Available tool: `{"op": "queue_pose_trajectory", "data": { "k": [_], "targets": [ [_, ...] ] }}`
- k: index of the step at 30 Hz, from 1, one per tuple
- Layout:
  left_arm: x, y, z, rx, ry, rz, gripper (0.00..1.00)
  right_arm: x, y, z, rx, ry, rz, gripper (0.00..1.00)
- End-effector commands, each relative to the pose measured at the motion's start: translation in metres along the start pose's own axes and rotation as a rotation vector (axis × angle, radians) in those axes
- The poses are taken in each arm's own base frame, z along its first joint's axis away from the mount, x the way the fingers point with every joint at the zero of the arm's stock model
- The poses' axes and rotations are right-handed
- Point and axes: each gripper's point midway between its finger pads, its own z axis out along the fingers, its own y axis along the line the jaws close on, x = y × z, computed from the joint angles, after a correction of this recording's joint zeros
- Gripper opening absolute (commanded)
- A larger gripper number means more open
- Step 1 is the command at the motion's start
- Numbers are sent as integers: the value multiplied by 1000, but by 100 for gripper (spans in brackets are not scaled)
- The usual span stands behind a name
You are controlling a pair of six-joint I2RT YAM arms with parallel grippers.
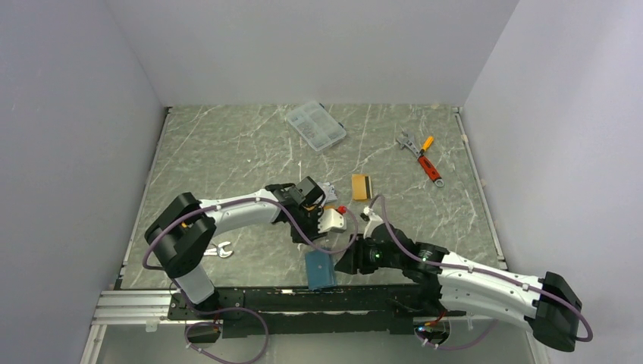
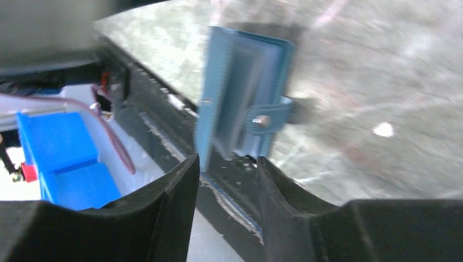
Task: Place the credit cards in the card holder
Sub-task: Close the card holder at the center of the board.
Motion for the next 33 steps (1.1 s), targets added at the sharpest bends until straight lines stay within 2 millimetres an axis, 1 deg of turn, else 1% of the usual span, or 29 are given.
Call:
{"op": "queue_pose_trajectory", "data": {
  "k": [1,3,4,6,8,10,12,16,19,21,24,26,28,33],
  "targets": [
    [-15,3,-18,-19,-71,2,28,-31,63,-21,-147,-97,-111,41],
    [-13,1,-16,-9,-68,-10,28,-32,85,-27,-219,-110,-146,32],
    [-12,3,-16,-9,-65,-21,28,-29,91,-26,-240,-102,-157,29],
    [-11,7,-19,1,-71,-58,27,-18,97,-19,-253,-53,-188,24],
    [-12,13,-27,16,-97,-104,27,-4,99,-6,-245,11,-223,22],
    [-12,23,-39,14,-121,-134,28,8,92,9,-193,71,-244,20],
    [-10,32,-55,-6,-146,-151,28,18,73,25,-115,115,-244,19],
    [-7,44,-94,-49,-228,-191,30,25,49,39,-31,131,-229,16],
    [-1,46,-116,-84,-260,-212,30,31,33,46,17,152,-221,13],
    [1,44,-127,-101,-285,-229,30,36,24,49,45,174,-217,13],
    [-1,42,-142,-115,-323,-261,30,45,13,53,74,205,-210,13],
    [-3,43,-151,-134,-350,-280,32,46,6,56,97,209,-208,19],
    [-3,44,-158,-152,-362,-289,34,45,2,59,122,204,-217,24],
    [1,49,-174,-182,-358,-314,41,34,-8,72,198,175,-230,23]
  ]
}}
